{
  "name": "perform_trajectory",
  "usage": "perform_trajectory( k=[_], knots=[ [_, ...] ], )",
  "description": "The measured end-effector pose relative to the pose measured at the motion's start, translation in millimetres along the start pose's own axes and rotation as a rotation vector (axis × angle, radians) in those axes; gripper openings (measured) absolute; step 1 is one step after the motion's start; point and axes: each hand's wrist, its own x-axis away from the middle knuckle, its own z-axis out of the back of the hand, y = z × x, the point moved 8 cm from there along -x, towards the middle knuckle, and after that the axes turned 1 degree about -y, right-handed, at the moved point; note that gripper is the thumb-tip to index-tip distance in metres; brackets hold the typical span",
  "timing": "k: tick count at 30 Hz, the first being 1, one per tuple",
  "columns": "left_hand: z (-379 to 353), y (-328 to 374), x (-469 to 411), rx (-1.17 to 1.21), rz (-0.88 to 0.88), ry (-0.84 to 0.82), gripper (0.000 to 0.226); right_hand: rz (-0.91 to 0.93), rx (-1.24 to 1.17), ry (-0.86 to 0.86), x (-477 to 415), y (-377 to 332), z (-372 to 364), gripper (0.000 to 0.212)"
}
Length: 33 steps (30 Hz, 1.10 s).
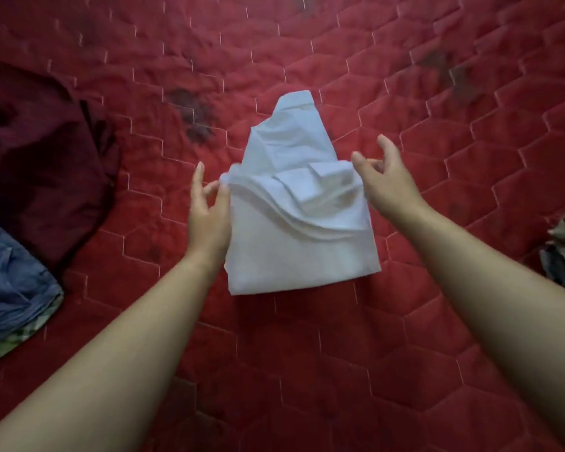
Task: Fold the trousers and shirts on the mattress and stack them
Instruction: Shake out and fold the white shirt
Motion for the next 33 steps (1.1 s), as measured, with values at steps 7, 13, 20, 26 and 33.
perform_trajectory(
  k=[7,13,20,26,33],
  knots=[
    [-18.1,-105.7,-11.7,-0.734,0.108,-0.172,0.075,0.037,0.429,-0.01,-2.6,83.4,-42.7,0.065],
    [-35.6,-114.2,-17.0,-0.781,0.009,-0.19,0.065,0.005,0.423,-0.003,12.4,107.9,-74.5,0.061],
    [-14.8,-130.7,28.3,-0.638,-0.009,-0.318,0.06,-0.018,0.36,-0.06,65.6,120.9,-76.1,0.063],
    [24.6,-157.6,121.5,-0.919,0.032,-0.409,0.069,-0.036,0.566,-0.221,150.4,144.6,-64.4,0.083],
    [-4.4,-121.5,10.1,-0.796,-0.111,-0.354,0.079,0.015,0.223,-0.029,40.2,97.8,-64.9,0.091]
  ],
)
